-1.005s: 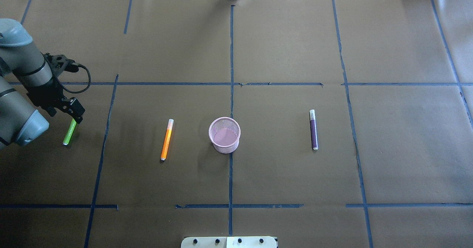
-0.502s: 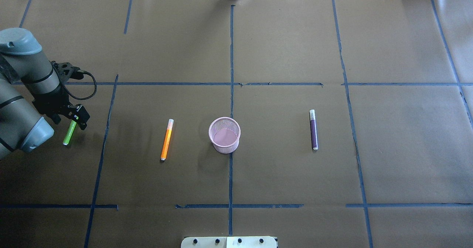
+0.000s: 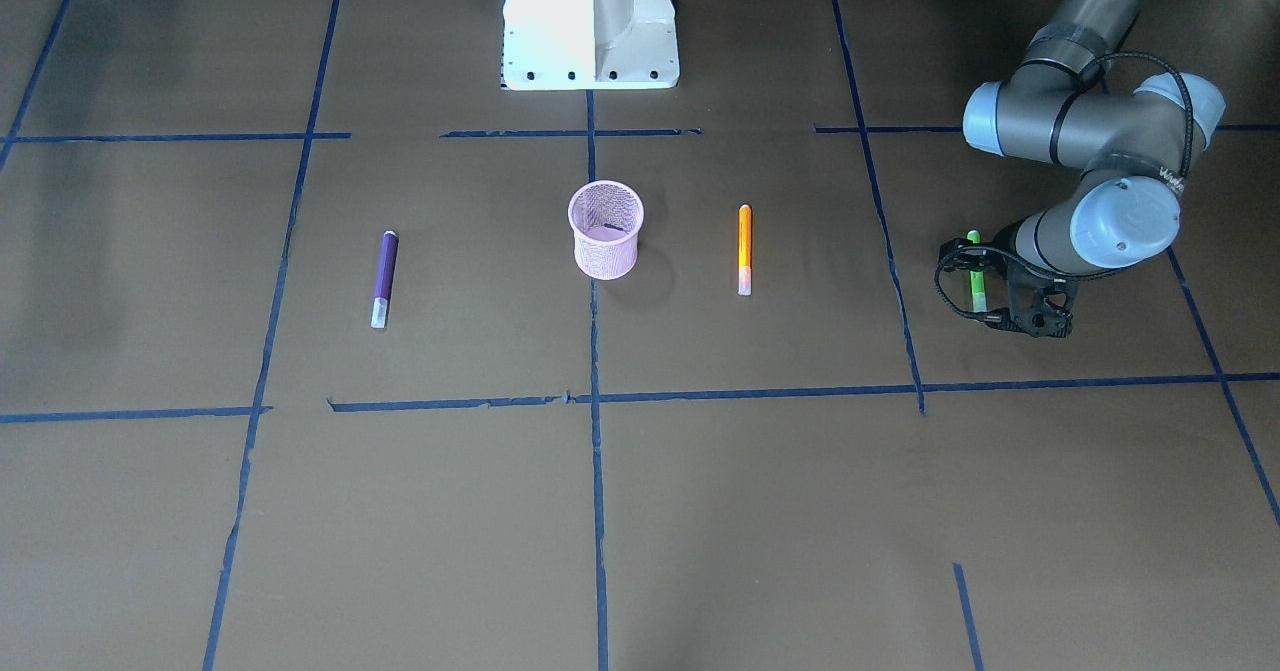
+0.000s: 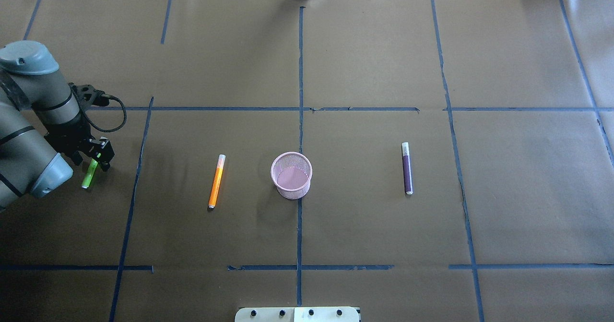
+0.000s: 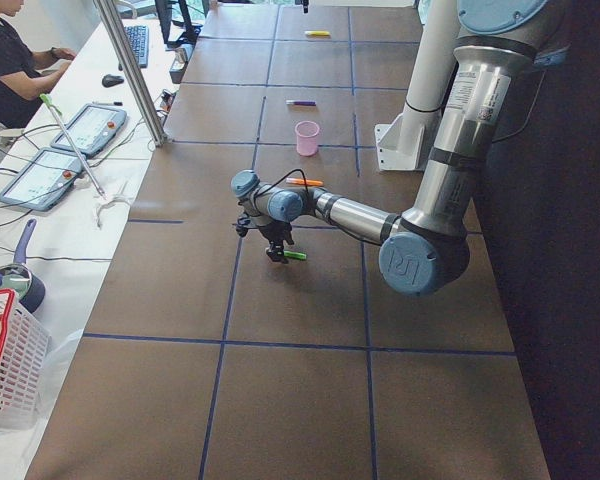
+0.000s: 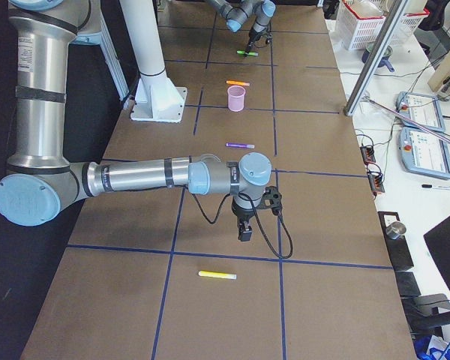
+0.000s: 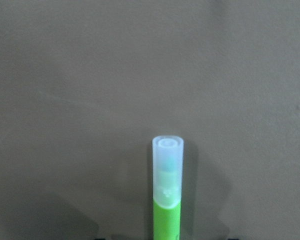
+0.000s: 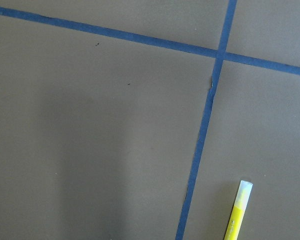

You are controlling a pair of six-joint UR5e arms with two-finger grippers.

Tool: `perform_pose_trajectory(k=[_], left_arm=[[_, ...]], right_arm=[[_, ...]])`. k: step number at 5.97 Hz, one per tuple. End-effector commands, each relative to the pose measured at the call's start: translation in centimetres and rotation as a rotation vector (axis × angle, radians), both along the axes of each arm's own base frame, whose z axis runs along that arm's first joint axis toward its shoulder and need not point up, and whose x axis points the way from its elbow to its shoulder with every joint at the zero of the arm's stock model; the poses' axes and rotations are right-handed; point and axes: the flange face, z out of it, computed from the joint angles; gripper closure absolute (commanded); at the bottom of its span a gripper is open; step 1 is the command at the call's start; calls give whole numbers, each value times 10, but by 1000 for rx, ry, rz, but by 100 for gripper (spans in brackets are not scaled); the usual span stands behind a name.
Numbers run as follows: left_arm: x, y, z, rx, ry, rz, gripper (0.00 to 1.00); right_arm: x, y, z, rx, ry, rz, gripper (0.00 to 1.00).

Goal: Collect pens into pen holder
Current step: 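Lower the left gripper onto the green highlighter and grasp it upright, then lift the green highlighter with the left gripper and lower it into the pink cup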

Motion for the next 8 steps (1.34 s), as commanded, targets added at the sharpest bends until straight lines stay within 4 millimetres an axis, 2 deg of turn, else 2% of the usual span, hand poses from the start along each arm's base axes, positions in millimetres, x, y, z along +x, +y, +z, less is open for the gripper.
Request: perform_pose_trajectory(k=[1,2,3,4,6,7,8], left_arm=[[0,0,-3,8,5,5,73],[-1,0,-2,22,12,20,94],[-2,0,-2,35,19,33,100],[-8,-1,-21,68,44,28,100],[-26,22,-152,214,184,-44,100],[-30,24,-218,291,217,-185,100],[2,40,-283,285,280,-272,100]], right_arm=[[0,1,0,0,0,0,0],[0,3,-1,1,0,0,0],[0,3,-1,1,-2,0,0],[0,3,-1,1,-2,0,0],[1,3,-21,41,-8,0,0],[0,3,-25,52,-9,-3,0],[0,3,-27,53,-9,-1,0]])
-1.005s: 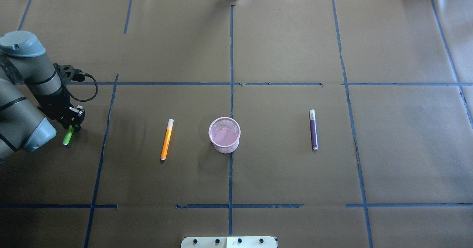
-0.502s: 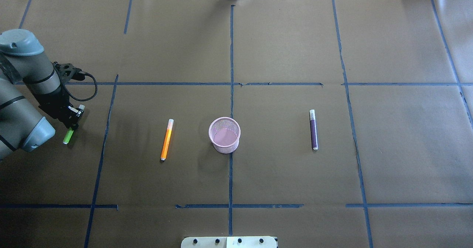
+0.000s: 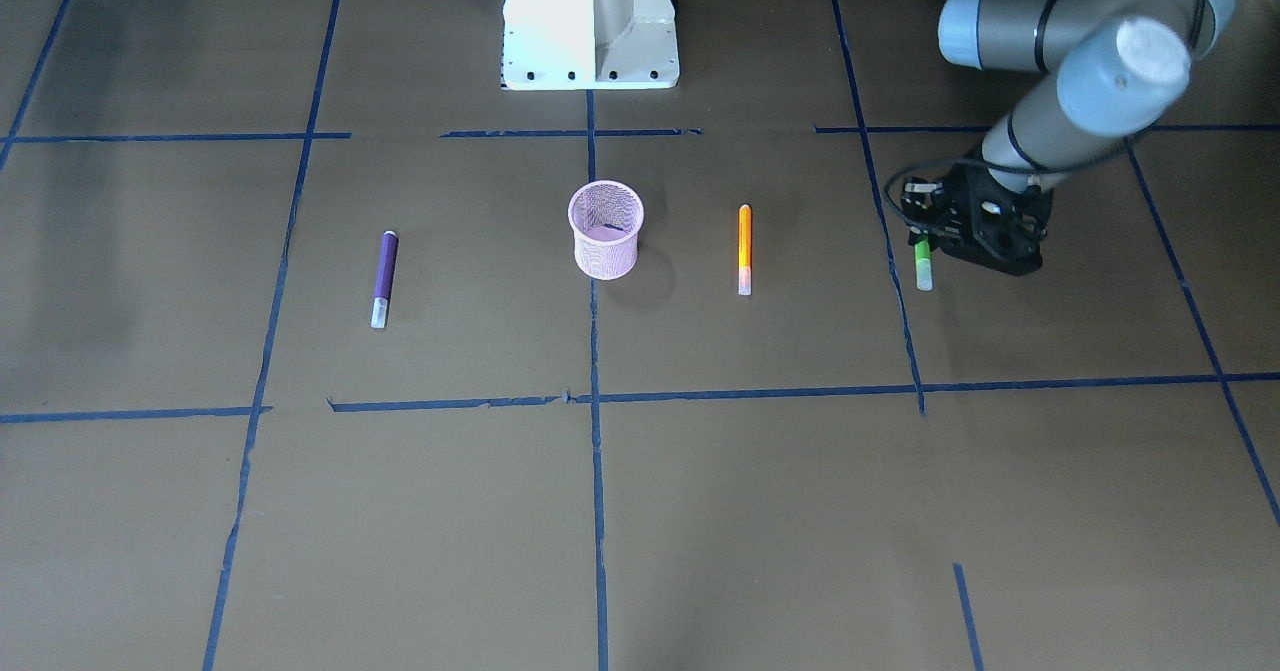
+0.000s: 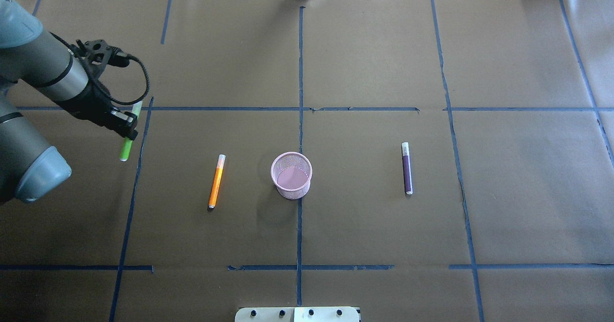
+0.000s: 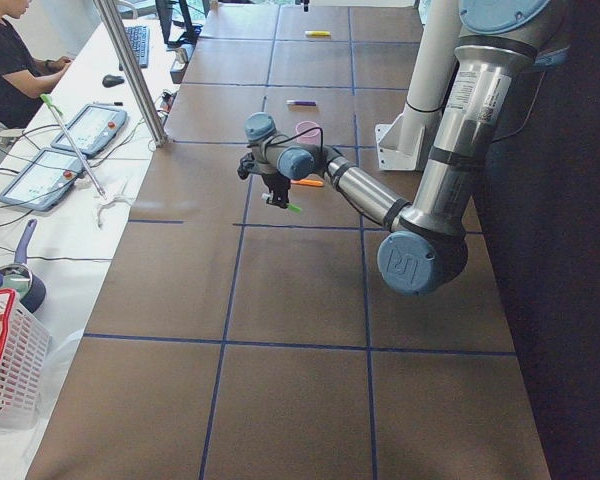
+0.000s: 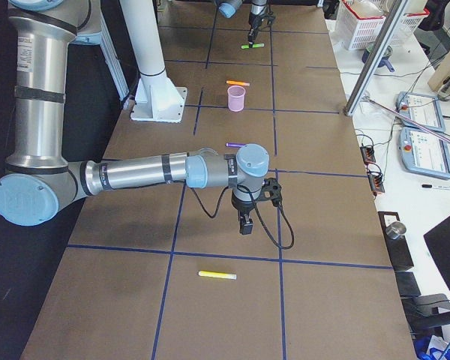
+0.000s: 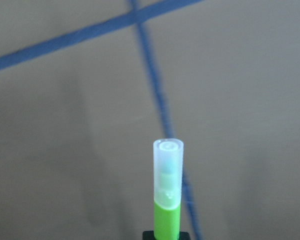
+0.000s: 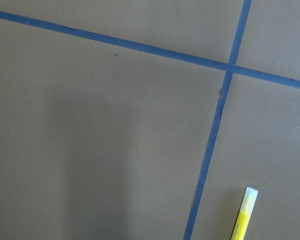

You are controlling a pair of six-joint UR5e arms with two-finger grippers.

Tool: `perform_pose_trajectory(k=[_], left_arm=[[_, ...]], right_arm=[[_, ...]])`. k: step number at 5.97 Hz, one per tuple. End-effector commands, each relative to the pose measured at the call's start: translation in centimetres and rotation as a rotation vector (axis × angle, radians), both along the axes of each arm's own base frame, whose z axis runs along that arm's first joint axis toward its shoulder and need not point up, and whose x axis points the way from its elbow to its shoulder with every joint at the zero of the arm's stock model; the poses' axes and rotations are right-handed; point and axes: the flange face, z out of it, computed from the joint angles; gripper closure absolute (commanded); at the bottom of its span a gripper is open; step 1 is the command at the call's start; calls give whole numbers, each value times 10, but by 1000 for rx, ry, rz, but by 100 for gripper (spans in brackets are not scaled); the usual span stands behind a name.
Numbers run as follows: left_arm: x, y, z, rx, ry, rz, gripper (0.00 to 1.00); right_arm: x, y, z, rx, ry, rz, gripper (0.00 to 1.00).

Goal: Collect pens into pen holder
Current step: 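Lift the green highlighter with the left gripper and lower it into the pink cup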

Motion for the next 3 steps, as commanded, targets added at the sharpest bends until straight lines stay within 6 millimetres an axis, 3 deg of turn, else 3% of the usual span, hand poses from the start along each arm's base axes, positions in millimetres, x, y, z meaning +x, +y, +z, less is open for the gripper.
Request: perform_pose_trajectory(k=[1,3], left_arm=[[41,35,-116,93,110,-150,100],[84,75,-173,168,207,-179,100]], right_arm=[[0,0,-3,5,-2,0,0],[0,-1,-2,4,-2,-1,0]])
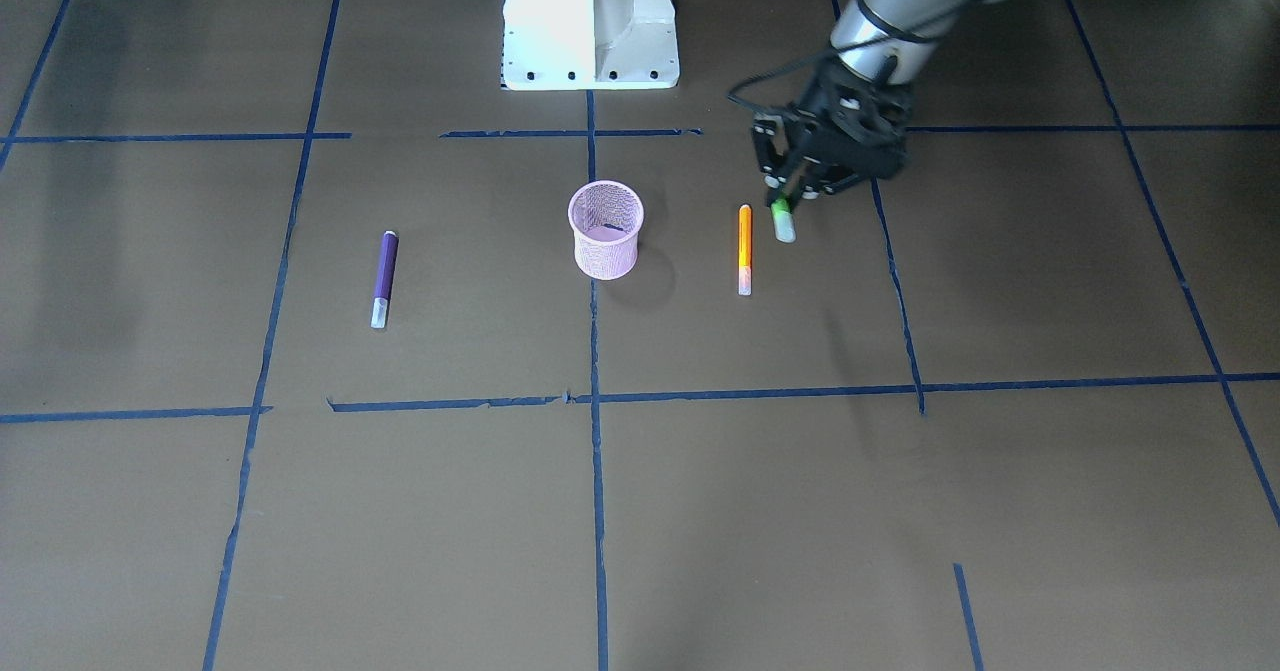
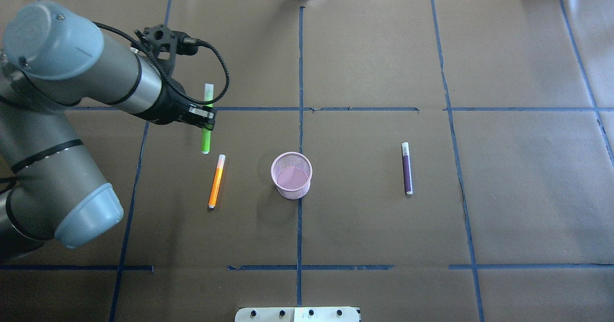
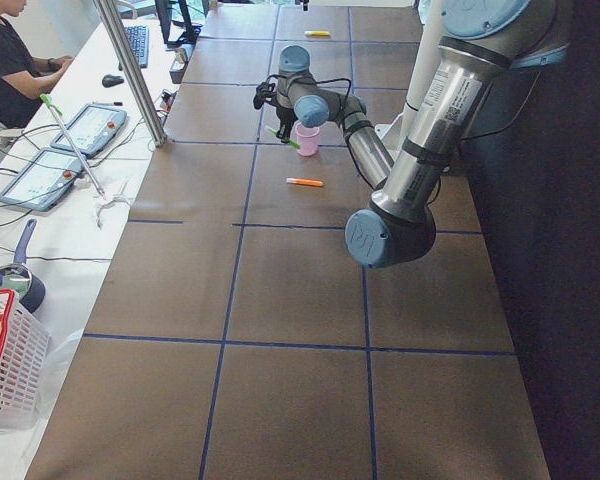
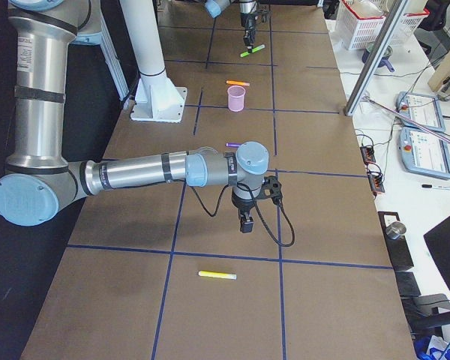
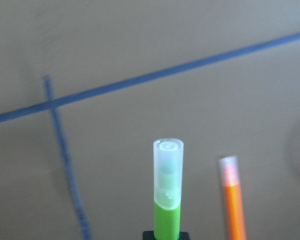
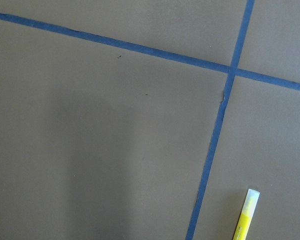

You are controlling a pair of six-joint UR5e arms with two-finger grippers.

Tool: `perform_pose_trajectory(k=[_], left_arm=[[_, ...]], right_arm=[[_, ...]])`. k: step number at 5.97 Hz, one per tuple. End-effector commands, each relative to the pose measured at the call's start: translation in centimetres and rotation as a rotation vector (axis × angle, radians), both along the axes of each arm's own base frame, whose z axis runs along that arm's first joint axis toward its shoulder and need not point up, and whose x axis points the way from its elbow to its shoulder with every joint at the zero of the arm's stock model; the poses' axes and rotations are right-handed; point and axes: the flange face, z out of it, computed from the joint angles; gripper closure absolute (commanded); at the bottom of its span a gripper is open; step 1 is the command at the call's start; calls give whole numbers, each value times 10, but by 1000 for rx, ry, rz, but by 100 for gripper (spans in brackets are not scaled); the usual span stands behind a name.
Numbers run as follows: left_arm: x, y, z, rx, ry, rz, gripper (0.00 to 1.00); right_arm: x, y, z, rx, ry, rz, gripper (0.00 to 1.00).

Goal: Collect pens into pen holder
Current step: 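Lift the green highlighter with the left gripper and lower it into the pink cup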

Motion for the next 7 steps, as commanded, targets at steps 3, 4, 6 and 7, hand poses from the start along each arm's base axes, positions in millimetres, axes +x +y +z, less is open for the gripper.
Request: perform_pose_trajectory(k=[3,4,6,7], left_arm=[[125,81,-48,180,50,-222,100],[151,91,-44,205,15,-256,100],[160,91,-34,213,-12,-262,91],[165,89,-33,221,20,-264,78]], right_arm=[[-1,0,1,0,0,-3,0],[0,0,1,1,0,-3,0],[0,0,0,3,0,-3,0],[0,0,0,3,0,-3,0]])
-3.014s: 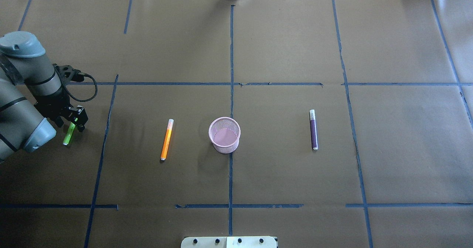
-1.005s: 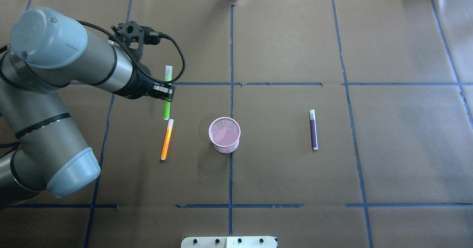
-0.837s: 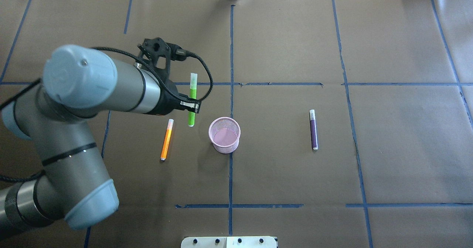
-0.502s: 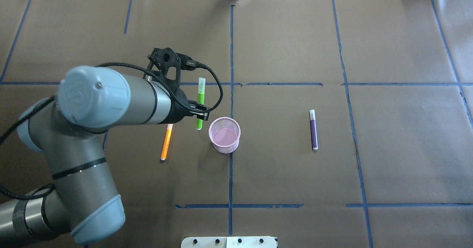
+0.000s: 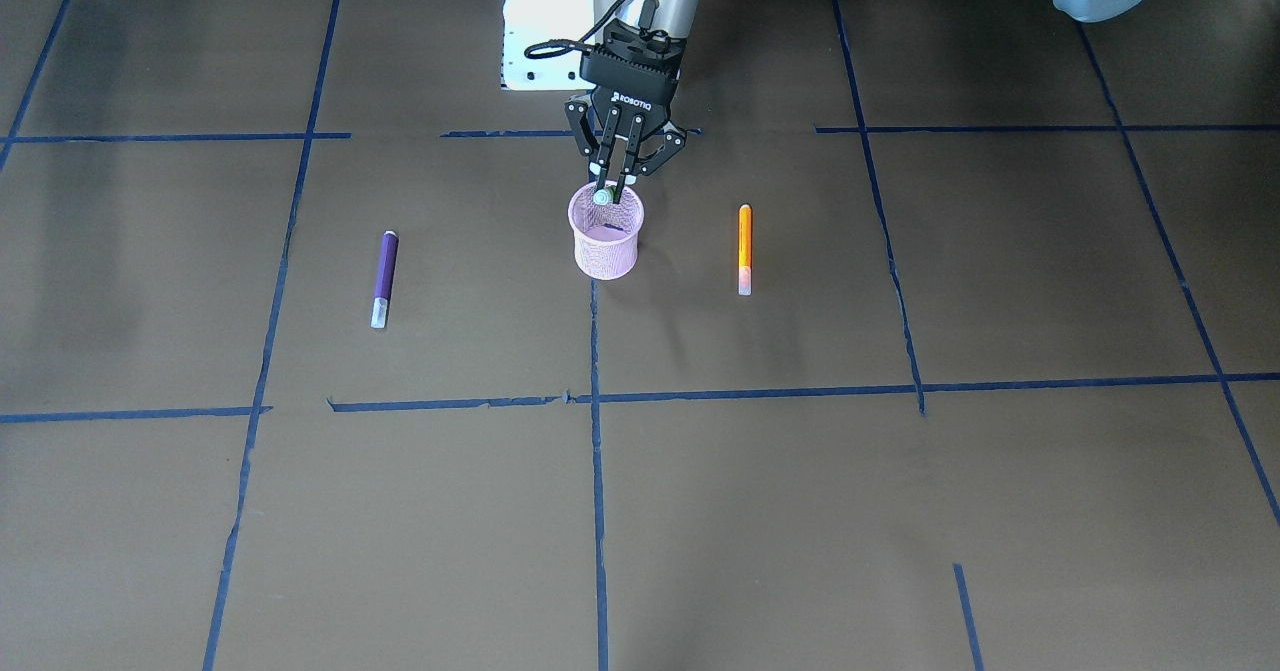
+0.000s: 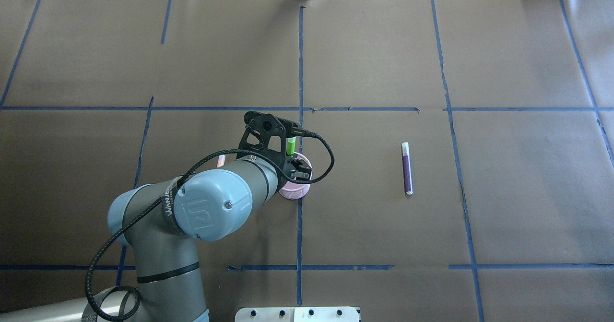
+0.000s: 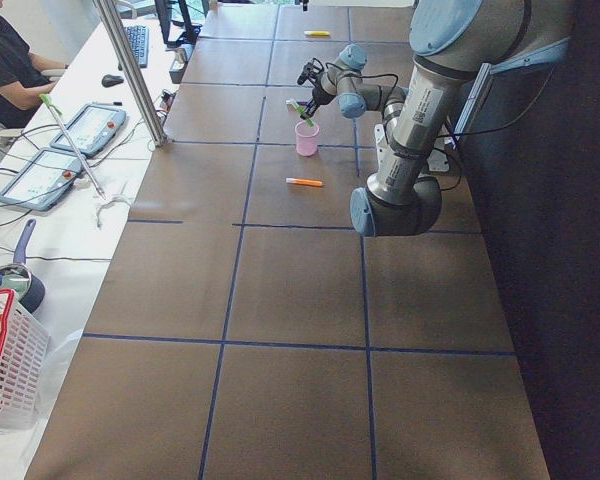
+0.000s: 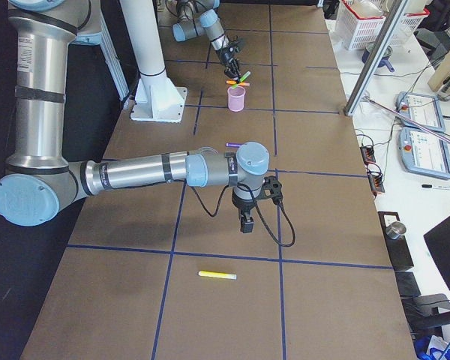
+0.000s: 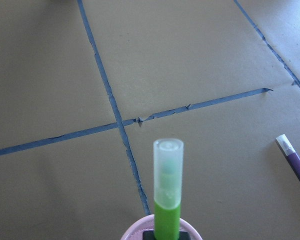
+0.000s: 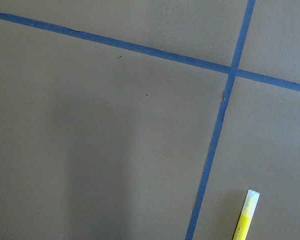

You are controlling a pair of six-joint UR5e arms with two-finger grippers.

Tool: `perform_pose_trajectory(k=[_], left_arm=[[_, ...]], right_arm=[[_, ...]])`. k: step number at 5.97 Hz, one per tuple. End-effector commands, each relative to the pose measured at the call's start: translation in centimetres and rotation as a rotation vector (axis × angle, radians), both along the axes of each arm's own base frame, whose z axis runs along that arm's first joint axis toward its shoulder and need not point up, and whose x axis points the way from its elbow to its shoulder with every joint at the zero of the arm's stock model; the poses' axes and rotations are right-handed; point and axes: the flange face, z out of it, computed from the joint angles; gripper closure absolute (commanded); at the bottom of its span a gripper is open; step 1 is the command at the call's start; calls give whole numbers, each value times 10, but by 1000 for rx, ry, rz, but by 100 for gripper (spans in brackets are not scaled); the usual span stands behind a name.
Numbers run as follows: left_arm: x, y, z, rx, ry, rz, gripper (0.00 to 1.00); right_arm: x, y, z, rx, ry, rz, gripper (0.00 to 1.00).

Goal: Collect pens into pen holder
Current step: 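Lift the green highlighter with the left gripper and lower it into the pink cup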

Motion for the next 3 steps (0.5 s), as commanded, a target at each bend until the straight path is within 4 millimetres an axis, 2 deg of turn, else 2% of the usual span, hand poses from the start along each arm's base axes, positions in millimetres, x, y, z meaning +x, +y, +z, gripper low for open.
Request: perform_pose_trajectory(k=[1,2,3], left_arm=[[5,-1,0,10,27,0,41],[5,-1,1,12,24,1,24],[4,-2,1,16,21,2,20]], right_arm=[[0,0,1,-3,0,0,0],[-1,0,1,-3,0,-2,0],[-4,0,1,-2,0,-10,0]])
